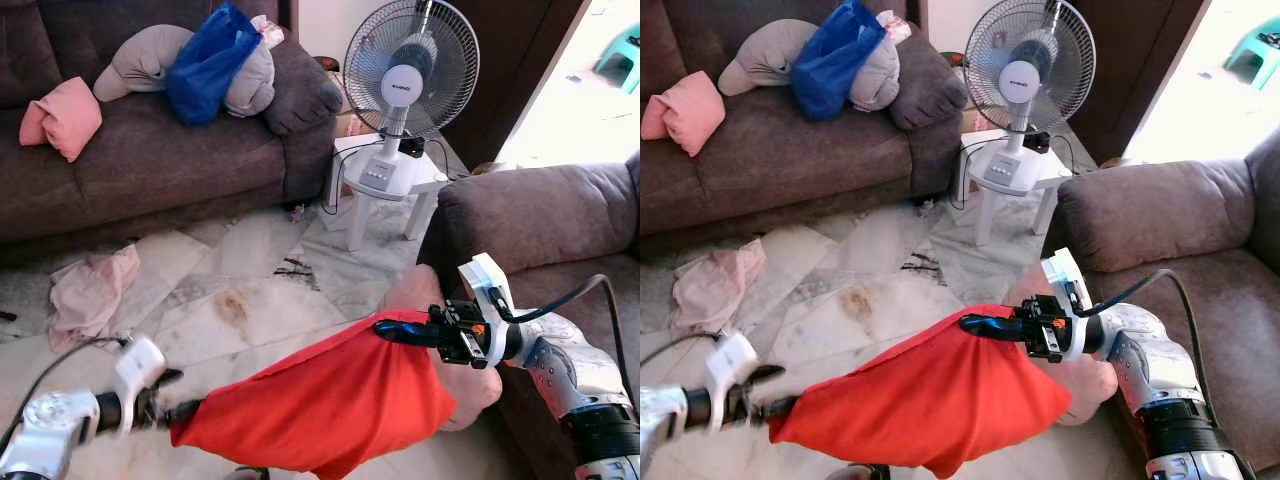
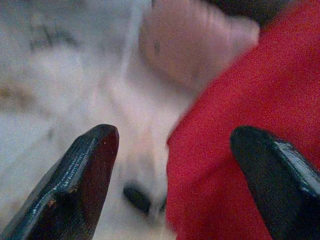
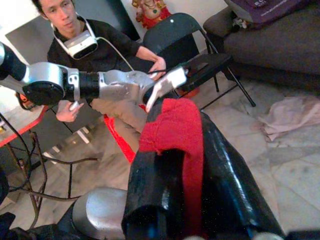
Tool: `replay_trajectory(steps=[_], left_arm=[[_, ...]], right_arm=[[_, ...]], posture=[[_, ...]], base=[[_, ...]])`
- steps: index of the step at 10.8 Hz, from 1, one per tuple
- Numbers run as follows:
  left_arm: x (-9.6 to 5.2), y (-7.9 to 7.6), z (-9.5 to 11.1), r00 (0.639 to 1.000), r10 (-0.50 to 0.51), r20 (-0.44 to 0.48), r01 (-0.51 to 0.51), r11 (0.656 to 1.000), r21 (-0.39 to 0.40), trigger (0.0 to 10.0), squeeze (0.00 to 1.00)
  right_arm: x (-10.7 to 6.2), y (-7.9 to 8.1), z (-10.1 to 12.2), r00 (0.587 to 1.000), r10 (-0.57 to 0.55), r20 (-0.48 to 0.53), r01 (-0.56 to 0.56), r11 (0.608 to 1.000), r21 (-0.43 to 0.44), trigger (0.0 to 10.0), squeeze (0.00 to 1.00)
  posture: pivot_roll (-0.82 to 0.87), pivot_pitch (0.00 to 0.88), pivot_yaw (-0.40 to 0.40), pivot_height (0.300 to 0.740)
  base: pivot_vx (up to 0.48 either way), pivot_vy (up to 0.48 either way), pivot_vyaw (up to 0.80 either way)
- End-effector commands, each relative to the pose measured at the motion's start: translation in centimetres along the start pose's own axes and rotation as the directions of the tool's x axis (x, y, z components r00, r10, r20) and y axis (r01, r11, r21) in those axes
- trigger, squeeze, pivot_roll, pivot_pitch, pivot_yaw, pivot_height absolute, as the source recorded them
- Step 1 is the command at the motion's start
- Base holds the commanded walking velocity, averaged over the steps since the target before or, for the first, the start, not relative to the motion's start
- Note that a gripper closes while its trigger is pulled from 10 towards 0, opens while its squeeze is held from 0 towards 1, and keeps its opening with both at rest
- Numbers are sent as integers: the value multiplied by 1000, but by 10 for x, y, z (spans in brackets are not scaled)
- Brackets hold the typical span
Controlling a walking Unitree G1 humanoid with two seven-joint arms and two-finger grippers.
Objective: Move the pillow to the sofa from floor
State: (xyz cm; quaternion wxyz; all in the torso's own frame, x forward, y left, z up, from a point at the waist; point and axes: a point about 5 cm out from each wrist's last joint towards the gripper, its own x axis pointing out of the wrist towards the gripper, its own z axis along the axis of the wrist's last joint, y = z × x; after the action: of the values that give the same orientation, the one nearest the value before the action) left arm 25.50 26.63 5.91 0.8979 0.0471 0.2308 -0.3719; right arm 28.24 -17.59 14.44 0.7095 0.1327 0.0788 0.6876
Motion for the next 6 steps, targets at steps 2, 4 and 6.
replay_trajectory(steps=[2, 4, 6], left_arm=[[2, -2, 18, 995, -56, 85, 58, 998, -24, 10000, 0], [9, -13, 15, 990, -130, 62, 132, 990, -39, 10000, 0], [13, -26, 4, 981, -194, -18, 194, 981, -24, 10000, 0]], right_arm=[[1, 5, 19, 998, 41, 36, -38, 996, -86, 10000, 0], [2, 4, 20, 998, 41, 39, -37, 996, -86, 10000, 0], [0, 5, 19, 999, 35, 38, -32, 996, -81, 10000, 0]], posture=[[88, 127, -76, 740], [81, 128, -76, 740], [78, 130, -76, 740]], base=[[0, 0, 0], [0, 0, 0], [0, 0, 0]])
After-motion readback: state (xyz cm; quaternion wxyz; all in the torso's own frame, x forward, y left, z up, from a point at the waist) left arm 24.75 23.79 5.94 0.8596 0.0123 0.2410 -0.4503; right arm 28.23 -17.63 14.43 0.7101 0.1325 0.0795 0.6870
